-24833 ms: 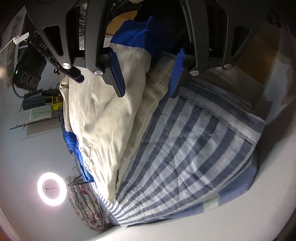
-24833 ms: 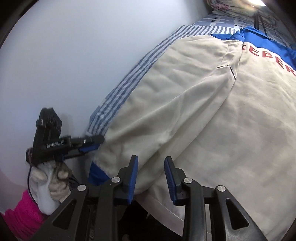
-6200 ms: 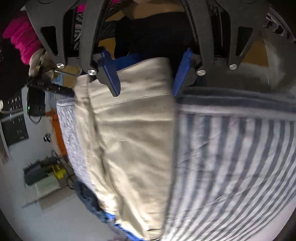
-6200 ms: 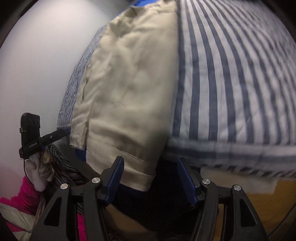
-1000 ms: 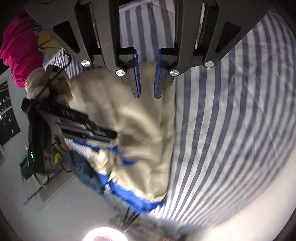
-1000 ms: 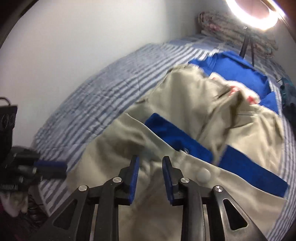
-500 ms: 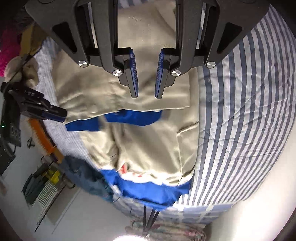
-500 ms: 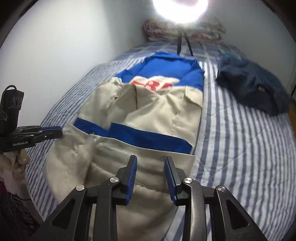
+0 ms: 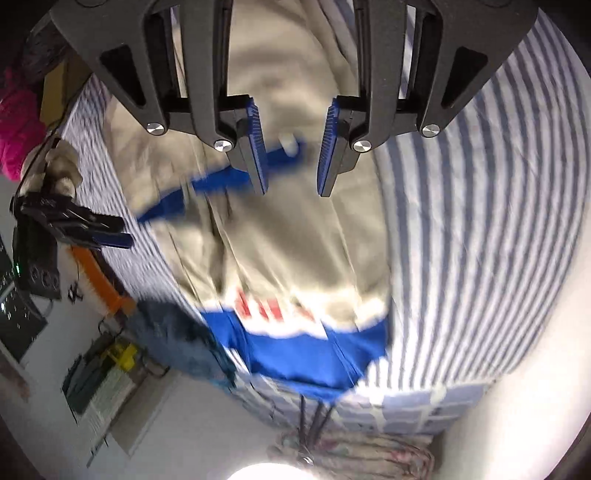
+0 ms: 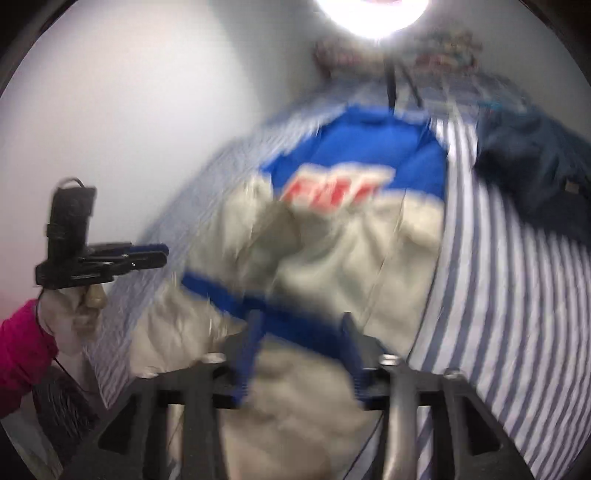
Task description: Fold large clothes
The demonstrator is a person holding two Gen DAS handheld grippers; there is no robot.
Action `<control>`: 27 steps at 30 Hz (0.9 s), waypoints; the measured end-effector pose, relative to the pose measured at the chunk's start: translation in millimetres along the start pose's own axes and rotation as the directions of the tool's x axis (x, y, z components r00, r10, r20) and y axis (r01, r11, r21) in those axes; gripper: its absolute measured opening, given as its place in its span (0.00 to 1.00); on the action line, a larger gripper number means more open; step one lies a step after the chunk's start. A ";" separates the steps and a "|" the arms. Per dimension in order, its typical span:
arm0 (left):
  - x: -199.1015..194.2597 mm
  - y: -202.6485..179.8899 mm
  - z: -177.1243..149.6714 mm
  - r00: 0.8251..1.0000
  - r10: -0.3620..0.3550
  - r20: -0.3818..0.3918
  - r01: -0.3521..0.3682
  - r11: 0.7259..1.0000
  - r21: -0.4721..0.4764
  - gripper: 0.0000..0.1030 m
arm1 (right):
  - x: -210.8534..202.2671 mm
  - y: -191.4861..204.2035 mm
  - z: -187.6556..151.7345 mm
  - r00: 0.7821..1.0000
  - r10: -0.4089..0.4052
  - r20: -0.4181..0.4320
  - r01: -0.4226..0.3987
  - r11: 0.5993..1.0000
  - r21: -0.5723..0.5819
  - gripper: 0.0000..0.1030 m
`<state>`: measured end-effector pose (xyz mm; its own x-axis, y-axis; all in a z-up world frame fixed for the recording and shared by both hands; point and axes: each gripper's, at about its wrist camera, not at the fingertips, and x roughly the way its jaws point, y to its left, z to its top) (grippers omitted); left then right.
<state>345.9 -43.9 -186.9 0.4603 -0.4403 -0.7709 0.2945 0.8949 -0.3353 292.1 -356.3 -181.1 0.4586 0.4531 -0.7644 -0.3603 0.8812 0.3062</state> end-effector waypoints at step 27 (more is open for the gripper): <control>164.0 112.9 152.8 0.989 -0.119 -0.092 0.077 0.928 -0.364 0.47 | 129.2 -174.3 106.5 0.998 -0.049 0.033 0.034 0.934 0.357 0.44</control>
<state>582.7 -26.3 -268.5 0.3429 -0.5348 -0.7723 0.0039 0.8230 -0.5681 500.7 -437.0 -272.8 0.5026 0.4135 -0.7592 -0.0311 0.8863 0.4621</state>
